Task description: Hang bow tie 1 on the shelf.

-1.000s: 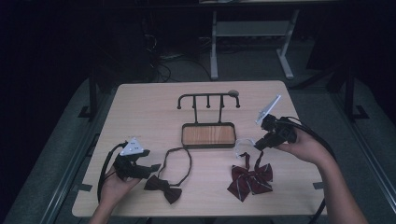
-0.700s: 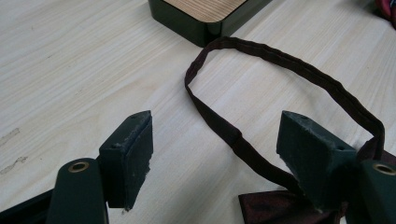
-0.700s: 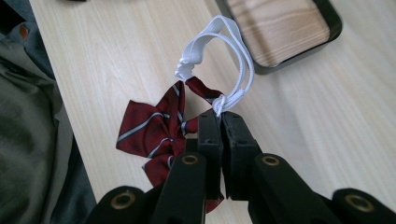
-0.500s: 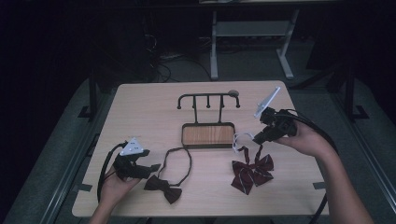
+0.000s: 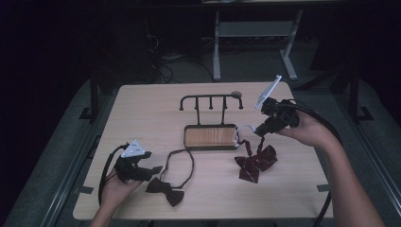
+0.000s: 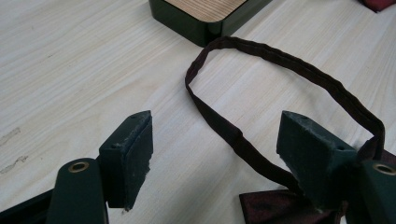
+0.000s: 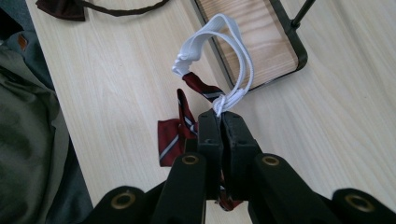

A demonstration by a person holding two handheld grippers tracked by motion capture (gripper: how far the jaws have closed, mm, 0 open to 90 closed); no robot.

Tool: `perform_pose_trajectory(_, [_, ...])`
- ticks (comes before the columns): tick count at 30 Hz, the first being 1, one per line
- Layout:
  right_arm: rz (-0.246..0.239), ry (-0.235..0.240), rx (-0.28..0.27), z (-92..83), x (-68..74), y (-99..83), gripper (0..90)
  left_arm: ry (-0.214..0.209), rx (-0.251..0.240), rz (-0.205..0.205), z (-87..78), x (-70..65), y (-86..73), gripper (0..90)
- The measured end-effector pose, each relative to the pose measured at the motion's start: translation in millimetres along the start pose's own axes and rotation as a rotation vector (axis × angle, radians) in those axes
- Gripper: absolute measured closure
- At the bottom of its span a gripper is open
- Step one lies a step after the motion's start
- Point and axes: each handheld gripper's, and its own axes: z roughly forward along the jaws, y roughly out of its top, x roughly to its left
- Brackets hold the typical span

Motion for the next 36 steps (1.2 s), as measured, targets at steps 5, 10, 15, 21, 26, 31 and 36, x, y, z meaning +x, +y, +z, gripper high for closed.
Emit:
perform_pose_trajectory(5, [-0.007,-0.008,0.001,-3.2,-1.4,5.6,86.5,-0.001,-0.005,0.001,-0.4,0.0,0.1,27.1])
perform_pose_trajectory(10, [-0.010,-0.013,0.002,-5.6,-3.2,10.0,86.4,-0.003,-0.005,0.001,-0.4,0.1,0.2,27.1])
perform_pose_trajectory(15, [-0.009,-0.018,0.003,-10.1,-5.7,17.4,86.5,-0.004,0.000,0.003,-0.6,0.2,0.0,27.0])
perform_pose_trajectory(21, [-0.013,-0.031,-0.003,-14.6,-7.7,24.1,86.4,-0.003,0.002,0.002,-1.0,0.1,0.1,27.0])
perform_pose_trajectory(26, [-0.003,-0.041,0.004,-18.3,-13.4,28.3,86.4,-0.006,0.003,0.003,-0.3,0.1,0.0,27.0])
perform_pose_trajectory(31, [0.013,-0.050,0.004,-21.3,-20.5,31.1,86.4,-0.009,0.004,0.001,-0.2,0.1,-0.1,27.0])
perform_pose_trajectory(36, [0.024,-0.060,0.002,-25.1,-26.3,35.3,86.4,-0.011,0.005,0.003,0.1,0.2,-0.1,27.0])
